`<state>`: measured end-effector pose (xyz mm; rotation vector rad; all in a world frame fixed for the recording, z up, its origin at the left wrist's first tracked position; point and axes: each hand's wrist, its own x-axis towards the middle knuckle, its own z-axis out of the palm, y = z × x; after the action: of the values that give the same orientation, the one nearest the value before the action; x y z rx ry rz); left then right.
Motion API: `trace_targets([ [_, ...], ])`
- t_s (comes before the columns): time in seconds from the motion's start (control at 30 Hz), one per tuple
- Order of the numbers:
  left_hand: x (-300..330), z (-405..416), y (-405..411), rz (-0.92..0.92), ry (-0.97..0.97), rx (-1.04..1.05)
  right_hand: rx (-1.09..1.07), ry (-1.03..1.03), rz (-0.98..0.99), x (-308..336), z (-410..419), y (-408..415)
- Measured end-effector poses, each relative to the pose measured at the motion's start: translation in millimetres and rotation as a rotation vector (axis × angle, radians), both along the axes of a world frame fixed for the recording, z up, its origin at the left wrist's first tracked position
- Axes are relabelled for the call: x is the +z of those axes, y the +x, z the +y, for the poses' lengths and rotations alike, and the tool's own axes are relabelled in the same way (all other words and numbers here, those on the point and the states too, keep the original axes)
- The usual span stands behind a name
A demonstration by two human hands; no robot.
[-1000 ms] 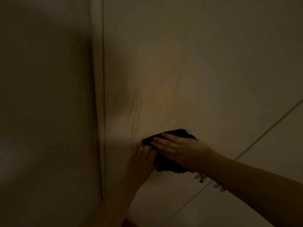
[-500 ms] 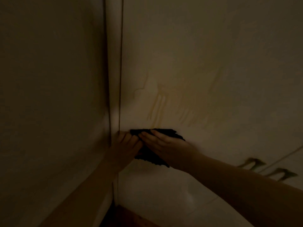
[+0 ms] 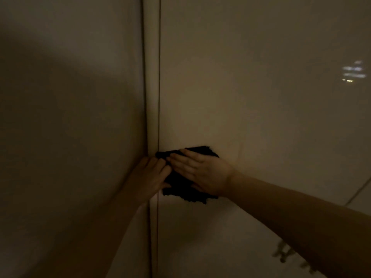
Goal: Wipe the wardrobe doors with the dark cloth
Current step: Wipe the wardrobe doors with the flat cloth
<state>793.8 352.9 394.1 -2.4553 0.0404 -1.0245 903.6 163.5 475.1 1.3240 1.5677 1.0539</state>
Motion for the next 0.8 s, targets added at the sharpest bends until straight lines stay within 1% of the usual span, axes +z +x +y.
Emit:
trace_targets([
  [0.07, 42, 3, -2, -0.014, 0.083, -0.005, 0.02, 0.042, 0.028, 35, -1, 3],
  [0.13, 80, 6, 0, -0.062, 0.206, -0.01, 0.043, 0.092, 0.042, 67, -5, 5],
  [0.23, 137, -5, 3, -0.088, 0.331, -0.041, 0.053, 0.181, 0.071, 114, -25, 7],
  [0.37, 179, -36, 12, -0.097, 0.395, -0.021, 0.04, 0.238, 0.089, 151, -60, 13],
  [0.5, 182, -75, 23, -0.145, 0.354, -0.057, 0.027, 0.276, 0.071, 154, -97, 22],
  [0.57, 172, -93, 29, -0.152, 0.296, -0.07, 0.027, 0.293, 0.086, 147, -114, 27],
  [0.7, 137, -128, 41, -0.103, 0.164, -0.075, 0.041, 0.319, 0.098, 116, -148, 36],
  [0.8, 110, -147, 43, -0.048, 0.112, -0.074, 0.046, 0.332, 0.138, 85, -166, 38],
])
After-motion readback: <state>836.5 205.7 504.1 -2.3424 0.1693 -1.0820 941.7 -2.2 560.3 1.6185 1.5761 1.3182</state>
